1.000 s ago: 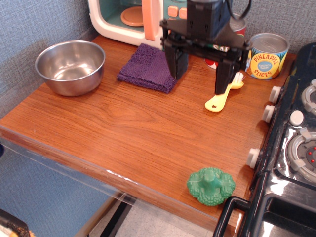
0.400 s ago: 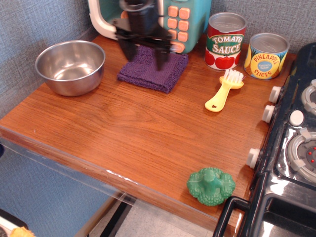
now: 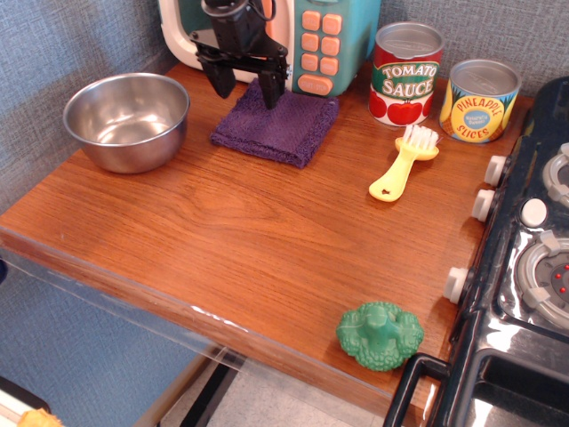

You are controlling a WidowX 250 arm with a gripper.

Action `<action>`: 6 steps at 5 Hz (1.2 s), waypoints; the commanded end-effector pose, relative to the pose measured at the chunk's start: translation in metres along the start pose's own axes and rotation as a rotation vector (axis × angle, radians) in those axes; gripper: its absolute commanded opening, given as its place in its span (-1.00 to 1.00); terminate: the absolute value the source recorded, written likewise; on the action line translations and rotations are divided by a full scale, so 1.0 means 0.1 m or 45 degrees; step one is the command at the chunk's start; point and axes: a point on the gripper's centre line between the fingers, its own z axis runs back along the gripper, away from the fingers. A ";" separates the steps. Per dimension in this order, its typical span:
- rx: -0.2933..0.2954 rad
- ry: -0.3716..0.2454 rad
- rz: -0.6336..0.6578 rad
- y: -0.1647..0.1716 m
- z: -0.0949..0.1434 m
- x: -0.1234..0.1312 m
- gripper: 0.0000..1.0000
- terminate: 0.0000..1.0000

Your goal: Slide the cloth to the bottom left of the brush handle.

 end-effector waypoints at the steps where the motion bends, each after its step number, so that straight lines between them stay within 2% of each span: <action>1: -0.096 -0.025 -0.132 -0.47 -0.05 0.25 1.00 -1.00; 2: -0.105 0.038 -0.162 -0.62 -0.14 0.17 1.00 -1.00; 3: -0.078 0.149 -0.181 -0.74 -0.23 -0.08 1.00 -1.00; 4: -0.073 0.215 -0.233 -0.91 -0.20 -0.33 1.00 -1.00; 6: -0.056 0.242 -0.280 -1.12 0.14 -0.90 1.00 -1.00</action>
